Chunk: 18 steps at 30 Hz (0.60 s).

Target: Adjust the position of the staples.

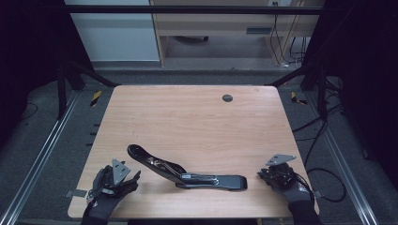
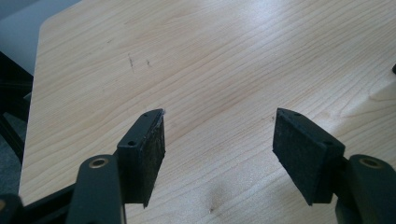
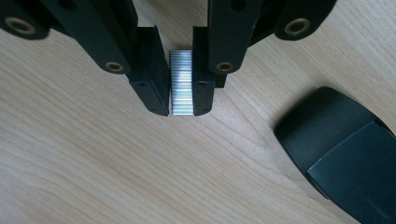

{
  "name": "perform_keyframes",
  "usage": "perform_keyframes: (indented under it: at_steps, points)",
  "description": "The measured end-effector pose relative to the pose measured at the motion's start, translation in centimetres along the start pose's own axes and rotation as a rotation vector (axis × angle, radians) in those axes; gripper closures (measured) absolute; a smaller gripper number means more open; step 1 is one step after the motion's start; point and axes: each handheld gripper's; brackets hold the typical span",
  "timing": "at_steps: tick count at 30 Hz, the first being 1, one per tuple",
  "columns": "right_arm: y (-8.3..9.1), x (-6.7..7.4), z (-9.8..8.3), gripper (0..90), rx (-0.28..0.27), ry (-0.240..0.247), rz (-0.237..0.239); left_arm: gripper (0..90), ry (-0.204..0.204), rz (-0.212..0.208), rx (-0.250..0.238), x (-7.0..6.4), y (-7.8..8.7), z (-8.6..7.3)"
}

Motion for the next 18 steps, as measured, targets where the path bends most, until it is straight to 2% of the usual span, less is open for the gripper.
perform_keyframes:
  at_steps: [1, 5, 12, 15, 18]
  points:
    - [0.0, 0.0, 0.0, 73.9, -0.005, 0.001, 0.003, 33.7, 0.000, 0.000, 0.001, 0.0, 0.0, 0.0]
    - [0.6, -0.1, 0.4, 69.2, -0.009, -0.045, -0.007, 33.7, 0.001, -0.001, 0.000, 0.0, 0.0, 0.0]
    - [1.9, 0.0, 0.6, 66.6, -0.045, -0.032, -0.060, 33.7, 0.003, 0.000, -0.002, 0.0, 0.1, 0.0]
    - [2.2, 0.2, 0.5, 70.8, -0.036, -0.021, -0.062, 33.7, 0.002, 0.001, -0.001, 0.1, 0.1, 0.0]
    - [2.7, 0.2, 0.3, 68.9, -0.022, -0.010, -0.083, 33.7, 0.001, 0.001, -0.002, 0.0, 0.1, 0.0]
Point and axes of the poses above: each handheld gripper's, and its own axes: y roughly backward along the jaws, z roughly out of its top, x roughly to its left, and after that the axes turned 15 degrees about y, right-handed
